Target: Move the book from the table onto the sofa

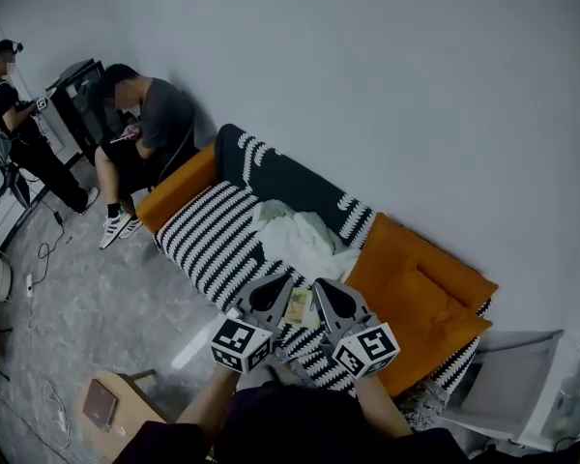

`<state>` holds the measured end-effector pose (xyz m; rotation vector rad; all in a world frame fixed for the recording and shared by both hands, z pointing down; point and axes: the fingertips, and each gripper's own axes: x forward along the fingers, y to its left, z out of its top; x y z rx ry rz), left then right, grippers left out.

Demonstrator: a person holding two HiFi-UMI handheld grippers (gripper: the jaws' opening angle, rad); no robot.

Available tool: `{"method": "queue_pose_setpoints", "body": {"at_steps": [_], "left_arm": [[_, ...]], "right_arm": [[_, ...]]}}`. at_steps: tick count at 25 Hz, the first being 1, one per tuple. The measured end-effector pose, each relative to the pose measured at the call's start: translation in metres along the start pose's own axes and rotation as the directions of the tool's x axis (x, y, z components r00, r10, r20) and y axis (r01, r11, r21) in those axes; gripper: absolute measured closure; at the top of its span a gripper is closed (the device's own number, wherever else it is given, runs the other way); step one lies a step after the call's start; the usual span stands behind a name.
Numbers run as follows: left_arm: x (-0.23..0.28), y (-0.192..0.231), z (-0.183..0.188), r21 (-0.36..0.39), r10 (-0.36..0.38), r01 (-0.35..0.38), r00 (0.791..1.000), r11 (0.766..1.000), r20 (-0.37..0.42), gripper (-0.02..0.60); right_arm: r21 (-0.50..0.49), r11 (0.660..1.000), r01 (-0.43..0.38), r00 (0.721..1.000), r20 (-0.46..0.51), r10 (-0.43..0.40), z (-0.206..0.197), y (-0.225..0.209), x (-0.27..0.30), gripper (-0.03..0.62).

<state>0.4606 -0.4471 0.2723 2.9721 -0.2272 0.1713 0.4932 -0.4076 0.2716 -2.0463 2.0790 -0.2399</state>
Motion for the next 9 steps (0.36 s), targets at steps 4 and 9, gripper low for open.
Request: {"method": "queue_pose_setpoints", "body": {"at_steps": [4, 9], "left_arm": [[-0.0004, 0.0019, -0.0004, 0.003, 0.008, -0.008, 1.000, 1.000, -0.002, 0.569], [-0.0006, 0.0040, -0.0005, 0.000, 0.021, -0.021, 1.000, 1.000, -0.004, 0.569]], "right_arm": [[0.000, 1.000, -0.023, 1.000, 0.006, 0.023, 0.0015, 0.0017, 0.0035, 0.572], [0.003, 0.999, -0.032, 0.999, -0.003, 0.032, 0.0033, 0.0038, 0.0057, 0.572]]}}
